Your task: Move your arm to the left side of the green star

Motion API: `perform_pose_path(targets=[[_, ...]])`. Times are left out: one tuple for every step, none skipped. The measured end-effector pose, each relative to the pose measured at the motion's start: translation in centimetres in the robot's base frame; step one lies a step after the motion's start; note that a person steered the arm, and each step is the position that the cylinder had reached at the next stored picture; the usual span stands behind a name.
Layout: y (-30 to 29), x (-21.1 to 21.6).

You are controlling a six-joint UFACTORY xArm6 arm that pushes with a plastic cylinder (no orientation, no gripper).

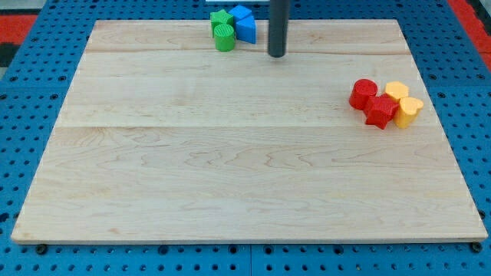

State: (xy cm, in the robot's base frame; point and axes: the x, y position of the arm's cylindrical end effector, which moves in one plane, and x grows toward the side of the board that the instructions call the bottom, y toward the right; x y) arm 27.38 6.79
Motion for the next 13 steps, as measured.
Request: perform_pose_path(targets=[[2.1, -1.9], [2.1, -5.0], [2.0, -7.1], [2.2, -3.2], [0.9, 3.8], [-7.2, 5.6], [-16.8, 3.1], [-22.3, -1.5], [-25.6, -6.7], [-25.5, -8.2], [-24.9, -8.3], [-21.5, -8.2], [-21.3, -8.2]])
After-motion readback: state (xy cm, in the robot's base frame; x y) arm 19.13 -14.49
